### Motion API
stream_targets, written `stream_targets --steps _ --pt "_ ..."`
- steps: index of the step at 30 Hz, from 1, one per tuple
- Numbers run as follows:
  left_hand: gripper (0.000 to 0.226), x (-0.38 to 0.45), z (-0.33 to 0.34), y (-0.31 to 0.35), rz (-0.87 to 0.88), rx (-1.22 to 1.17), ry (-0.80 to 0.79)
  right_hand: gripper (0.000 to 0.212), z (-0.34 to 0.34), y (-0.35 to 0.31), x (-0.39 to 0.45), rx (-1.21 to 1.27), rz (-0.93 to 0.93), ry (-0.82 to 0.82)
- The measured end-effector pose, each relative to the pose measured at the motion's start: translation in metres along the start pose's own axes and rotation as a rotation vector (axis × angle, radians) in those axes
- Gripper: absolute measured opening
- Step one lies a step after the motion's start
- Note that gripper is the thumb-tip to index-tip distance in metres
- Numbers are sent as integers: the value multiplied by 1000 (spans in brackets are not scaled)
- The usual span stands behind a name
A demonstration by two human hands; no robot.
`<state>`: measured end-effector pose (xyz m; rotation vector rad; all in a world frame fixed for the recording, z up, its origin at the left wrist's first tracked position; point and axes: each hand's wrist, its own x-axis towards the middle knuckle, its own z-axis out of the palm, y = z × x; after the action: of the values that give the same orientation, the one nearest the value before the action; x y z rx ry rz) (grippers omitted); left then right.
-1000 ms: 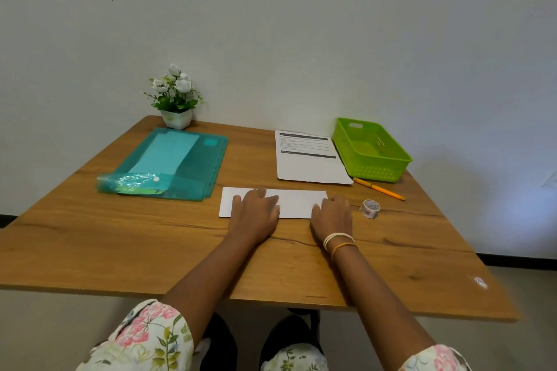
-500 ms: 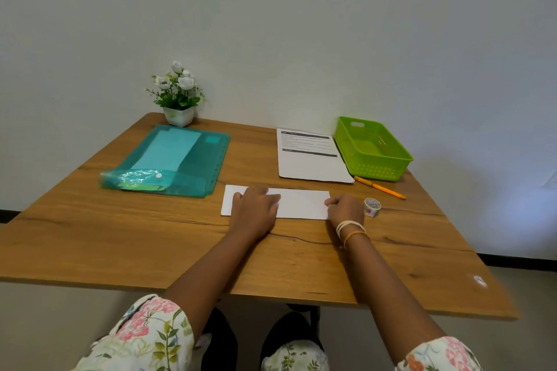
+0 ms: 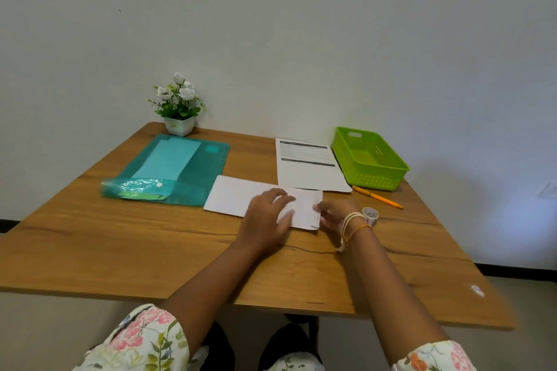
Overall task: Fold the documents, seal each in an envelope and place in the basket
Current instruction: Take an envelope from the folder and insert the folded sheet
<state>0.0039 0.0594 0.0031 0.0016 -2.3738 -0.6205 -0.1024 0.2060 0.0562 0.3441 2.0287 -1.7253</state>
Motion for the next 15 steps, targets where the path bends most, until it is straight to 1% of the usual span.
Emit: stream_targets --steps 2,3,4,6,9,10,12,14,15 --pt "57 -1 2 16 74 -4 -147 12 9 2 -11 219 26 -132" --pt "66 0 4 22 88 41 -185 12 12 1 -15 275 28 -160" --pt "69 2 7 25 92 84 -168 13 14 -2 -21 308 24 -178" --pt "66 7 8 29 70 116 -73 13 16 -5 -26 336 13 -212" --pt "57 15 -1 33 26 68 24 9 16 -4 -29 332 -47 -283" --pt "50 17 -5 35 -12 10 69 13 16 -2 -29 334 -67 -305" --pt "39 25 -14 41 -130 -142 192 29 15 3 -27 390 -83 -360" --pt "31 36 -24 54 -295 -326 346 43 16 10 -23 439 -90 -377" --pt "25 44 -30 59 -394 -435 423 47 19 13 -21 431 -95 -355"
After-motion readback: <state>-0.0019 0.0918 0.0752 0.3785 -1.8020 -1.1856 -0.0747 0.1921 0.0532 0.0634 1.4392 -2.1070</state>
